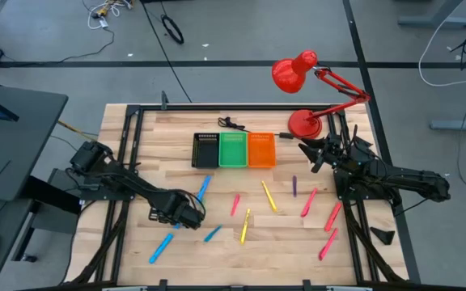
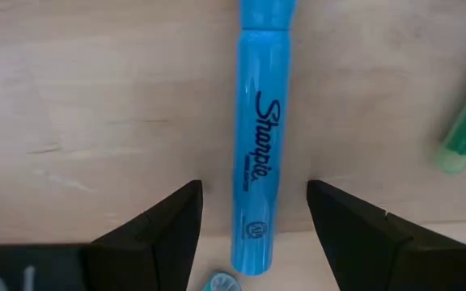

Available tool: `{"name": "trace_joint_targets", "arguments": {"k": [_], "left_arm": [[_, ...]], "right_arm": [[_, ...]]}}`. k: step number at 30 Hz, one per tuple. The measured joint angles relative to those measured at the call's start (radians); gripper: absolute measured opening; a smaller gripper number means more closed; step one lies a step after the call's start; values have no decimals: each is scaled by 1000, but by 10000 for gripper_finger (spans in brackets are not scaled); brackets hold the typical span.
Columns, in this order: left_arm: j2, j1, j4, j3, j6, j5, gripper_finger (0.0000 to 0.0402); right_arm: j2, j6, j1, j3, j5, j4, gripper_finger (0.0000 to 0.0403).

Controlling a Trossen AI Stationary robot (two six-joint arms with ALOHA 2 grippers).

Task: Pick & Place Markers
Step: Put the middle large blue highlighter pen into the green bin

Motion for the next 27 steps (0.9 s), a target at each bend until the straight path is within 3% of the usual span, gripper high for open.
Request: {"name": "trace_joint_targets", "arguments": {"k": [8, 19, 27], "left_arm": [[1, 0, 4, -1, 23, -6, 219], [2, 0, 27, -1, 53, -9, 76], [3, 0, 26, -1, 58, -10, 69]], "right_arm": [[0, 0, 0, 0, -1, 0, 170], [0, 0, 0, 0, -1, 1, 170], [0, 0, 0, 0, 0, 1, 170]]}}
